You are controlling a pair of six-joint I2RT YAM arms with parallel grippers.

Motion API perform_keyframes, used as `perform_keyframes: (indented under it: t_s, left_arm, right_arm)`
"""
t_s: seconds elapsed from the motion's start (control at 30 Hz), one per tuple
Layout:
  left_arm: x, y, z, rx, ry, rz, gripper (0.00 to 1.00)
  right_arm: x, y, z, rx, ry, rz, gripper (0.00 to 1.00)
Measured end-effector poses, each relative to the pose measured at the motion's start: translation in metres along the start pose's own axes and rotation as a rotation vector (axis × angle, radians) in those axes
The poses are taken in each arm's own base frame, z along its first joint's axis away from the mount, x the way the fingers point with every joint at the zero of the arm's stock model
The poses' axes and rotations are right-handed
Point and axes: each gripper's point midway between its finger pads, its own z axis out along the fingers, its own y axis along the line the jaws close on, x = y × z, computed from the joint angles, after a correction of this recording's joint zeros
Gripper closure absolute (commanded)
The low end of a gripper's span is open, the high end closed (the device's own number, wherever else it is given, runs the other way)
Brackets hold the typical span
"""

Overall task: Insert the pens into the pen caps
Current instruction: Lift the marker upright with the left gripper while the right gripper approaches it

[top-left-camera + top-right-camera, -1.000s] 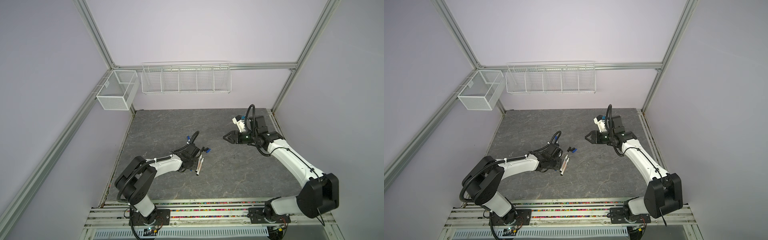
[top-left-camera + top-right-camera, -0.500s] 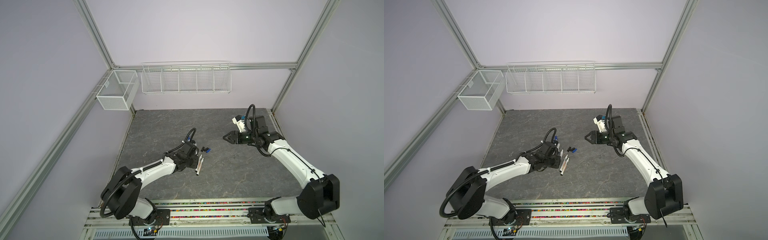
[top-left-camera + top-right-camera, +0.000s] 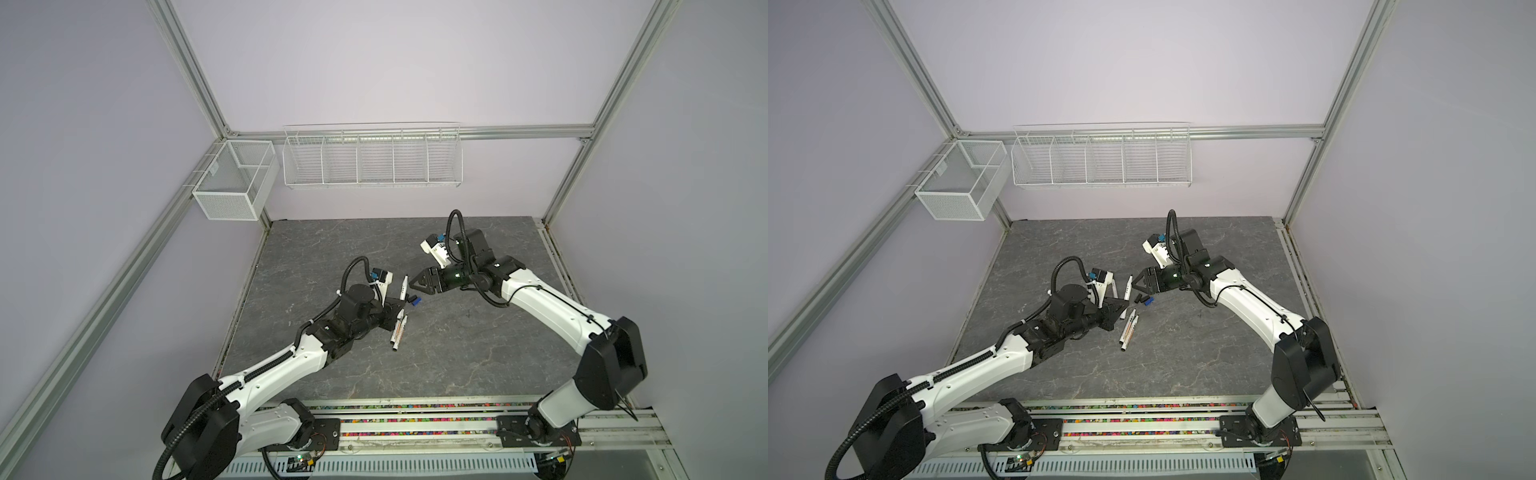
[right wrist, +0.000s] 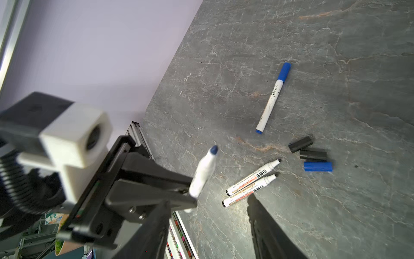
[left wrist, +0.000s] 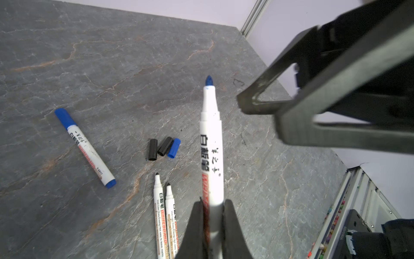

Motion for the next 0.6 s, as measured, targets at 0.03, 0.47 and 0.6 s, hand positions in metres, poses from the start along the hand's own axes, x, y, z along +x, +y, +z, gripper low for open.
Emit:
perform_keyframes:
  t_s: [0.03,0.47,0.6]
  left_arm:
    - [-0.003,-0.002,-0.001,0.006,-0.013,0.002,1.0]
    - [-0.007,-0.005,0.006,0.034,-0.028,-0.01,1.0]
    - [-0.01,-0.006,0.011,0.038,-0.034,-0.018,1.0]
  right_arm:
    - [-0.001,-0.002,0.004,-0.001,0.005,0.004,0.43]
    - [-0.01,0.005,0.019,-0.095,0.018,0.029,0.72]
    - [-0.011,0.007,0.019,-0.111,0.011,0.029,0.83]
